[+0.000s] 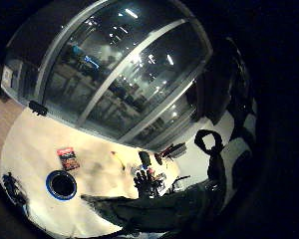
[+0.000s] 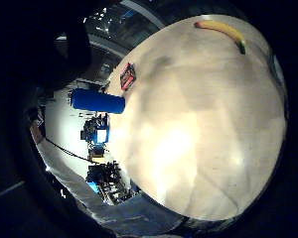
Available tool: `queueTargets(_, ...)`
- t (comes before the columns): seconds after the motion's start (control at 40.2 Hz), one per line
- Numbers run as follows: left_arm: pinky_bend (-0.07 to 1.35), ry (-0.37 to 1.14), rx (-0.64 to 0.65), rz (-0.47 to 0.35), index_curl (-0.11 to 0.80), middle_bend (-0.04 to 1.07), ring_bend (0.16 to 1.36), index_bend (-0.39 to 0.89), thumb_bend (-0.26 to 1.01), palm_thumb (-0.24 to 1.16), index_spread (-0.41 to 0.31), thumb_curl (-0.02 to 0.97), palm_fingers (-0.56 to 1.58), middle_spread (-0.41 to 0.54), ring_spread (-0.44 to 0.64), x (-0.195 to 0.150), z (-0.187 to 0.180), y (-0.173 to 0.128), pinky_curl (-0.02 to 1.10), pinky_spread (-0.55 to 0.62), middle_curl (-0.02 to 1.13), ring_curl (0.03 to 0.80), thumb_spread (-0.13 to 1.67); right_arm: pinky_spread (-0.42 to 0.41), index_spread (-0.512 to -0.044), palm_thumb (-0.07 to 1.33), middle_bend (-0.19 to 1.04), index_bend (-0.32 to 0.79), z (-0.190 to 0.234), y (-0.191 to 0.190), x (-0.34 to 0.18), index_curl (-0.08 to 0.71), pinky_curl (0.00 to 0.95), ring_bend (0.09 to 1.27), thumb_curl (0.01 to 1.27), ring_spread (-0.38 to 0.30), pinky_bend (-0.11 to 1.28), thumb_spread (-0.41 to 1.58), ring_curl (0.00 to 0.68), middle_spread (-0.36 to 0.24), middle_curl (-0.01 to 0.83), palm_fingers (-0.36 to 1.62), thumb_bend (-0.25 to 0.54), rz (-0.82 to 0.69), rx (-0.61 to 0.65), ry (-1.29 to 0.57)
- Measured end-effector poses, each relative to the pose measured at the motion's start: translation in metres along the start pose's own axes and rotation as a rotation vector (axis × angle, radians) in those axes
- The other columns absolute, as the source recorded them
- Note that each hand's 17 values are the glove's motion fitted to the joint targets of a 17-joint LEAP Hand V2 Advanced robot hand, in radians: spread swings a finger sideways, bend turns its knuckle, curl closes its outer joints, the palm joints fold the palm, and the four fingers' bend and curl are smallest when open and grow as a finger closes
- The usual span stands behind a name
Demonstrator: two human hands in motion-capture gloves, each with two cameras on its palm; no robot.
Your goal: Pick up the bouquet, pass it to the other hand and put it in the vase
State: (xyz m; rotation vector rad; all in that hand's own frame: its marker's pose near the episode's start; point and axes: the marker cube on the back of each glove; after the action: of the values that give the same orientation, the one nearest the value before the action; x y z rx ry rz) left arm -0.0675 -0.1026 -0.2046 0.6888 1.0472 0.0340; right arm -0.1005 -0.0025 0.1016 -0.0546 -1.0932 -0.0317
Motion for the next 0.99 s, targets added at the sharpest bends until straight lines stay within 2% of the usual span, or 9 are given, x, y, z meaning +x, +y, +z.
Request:
queueTargets(0.199, 0.61, -0.017, -0.005, -0.022, 0.596, 0.72, 0.8, 0.39, -0.03, 0.88, -0.327, 0.766, 1.39, -0.315, -0.37, -0.015, -0.003, -0.002, 0.43, -0.38, 0.55, 0.485, 0.15, 0.249, -0.398, 0.59, 0.18, 0.1, 0.0, -0.016, 0.008, 0.113, 0.344, 0.45, 0.45, 0.122, 0.6, 1.05, 0.298, 0.052, 0.306, -0.09, -0.02, -0.211, 0.11, 0.122)
queueTargets(0.373, 0.62, 0.024, -0.015, 0.124, 0.6, 0.71, 0.8, 0.38, -0.03, 0.88, -0.328, 0.777, 1.39, -0.314, -0.37, -0.023, -0.003, -0.004, 0.43, -0.38, 0.55, 0.486, 0.15, 0.248, -0.398, 0.6, 0.19, 0.11, 0.003, -0.002, 0.006, 0.118, 0.337, 0.45, 0.45, 0.114, 0.57, 1.05, 0.297, 0.044, 0.307, -0.06, -0.024, -0.047, 0.016, 0.117)
queueTargets(0.522, 0.61, -0.042, -0.005, -0.049, 0.604, 0.71, 0.8, 0.38, -0.03, 0.88, -0.328, 0.785, 1.39, -0.313, -0.37, -0.052, -0.007, -0.004, 0.43, -0.38, 0.55, 0.484, 0.15, 0.245, -0.394, 0.6, 0.19, 0.11, -0.002, -0.028, 0.019, 0.125, 0.334, 0.45, 0.45, 0.104, 0.56, 1.06, 0.297, 0.041, 0.308, -0.05, -0.025, -0.302, 0.12, 0.174)
queueTargets(0.746, 0.61, -0.007, -0.013, -0.141, 0.613, 0.72, 0.8, 0.37, -0.03, 0.89, -0.333, 0.8, 1.38, -0.315, -0.37, -0.069, -0.02, 0.004, 0.43, -0.38, 0.55, 0.484, 0.17, 0.245, -0.393, 0.6, 0.19, 0.12, 0.002, -0.027, 0.024, 0.136, 0.332, 0.46, 0.44, 0.094, 0.54, 1.06, 0.296, 0.039, 0.308, -0.04, -0.024, -0.231, 0.096, 0.174)
queueTargets(0.87, 0.62, -0.052, -0.287, -0.285, 0.599, 0.72, 0.77, 0.31, -0.08, 0.81, -0.325, 0.788, 1.34, -0.314, -0.37, -0.089, -0.038, 0.026, 0.43, -0.4, 0.55, 0.475, 0.23, 0.246, -0.393, 0.6, 0.19, 0.13, 0.008, -0.027, 0.028, 0.143, 0.331, 0.45, 0.44, 0.092, 0.53, 1.06, 0.294, 0.039, 0.31, -0.03, -0.024, -0.178, 0.067, 0.159)
queueTargets(0.92, 0.52, -0.113, -0.531, -0.379, 0.534, 0.7, 0.71, 0.08, -0.17, 0.6, -0.233, 0.705, 0.87, -0.282, -0.32, -0.094, -0.051, 0.049, 0.4, -0.32, 0.54, 0.45, 0.46, 0.244, -0.393, 0.58, 0.2, 0.12, 0.011, -0.026, 0.028, 0.144, 0.329, 0.45, 0.43, 0.091, 0.52, 1.07, 0.294, 0.039, 0.314, -0.03, -0.034, -0.141, 0.038, 0.134)
queueTargets(0.945, 0.52, -0.151, -0.643, -0.422, 0.532, 0.71, 0.71, 0.08, -0.14, 0.57, -0.215, 0.687, 0.87, -0.275, -0.32, -0.091, -0.061, 0.063, 0.42, -0.3, 0.56, 0.471, 0.5, 0.244, -0.393, 0.57, 0.2, 0.12, 0.012, -0.024, 0.029, 0.145, 0.329, 0.45, 0.43, 0.091, 0.52, 1.07, 0.293, 0.039, 0.314, -0.03, -0.035, -0.118, 0.021, 0.12)
queueTargets(0.969, 0.48, -0.186, -0.73, -0.462, 0.477, 0.43, 0.61, -0.07, -0.17, 0.48, -0.118, 0.651, -0.23, -0.086, -0.09, -0.089, -0.072, 0.078, 0.41, -0.07, 0.48, 0.455, 0.52, 0.244, -0.39, 0.56, 0.21, 0.12, 0.012, -0.023, 0.029, 0.145, 0.328, 0.45, 0.42, 0.091, 0.51, 1.07, 0.292, 0.039, 0.317, -0.02, -0.041, -0.099, 0.007, 0.108)
queueTargets(0.994, 0.55, -0.221, -0.784, -0.503, 0.503, 0.45, 0.66, -0.03, -0.15, 0.44, -0.08, 0.631, -0.42, -0.005, -0.03, -0.09, -0.083, 0.091, 0.51, 0.0, 0.59, 0.57, 0.55, 0.243, -0.389, 0.55, 0.2, 0.12, 0.012, -0.022, 0.029, 0.147, 0.328, 0.45, 0.42, 0.091, 0.51, 1.07, 0.292, 0.039, 0.317, -0.02, -0.041, -0.091, 0.001, 0.104)
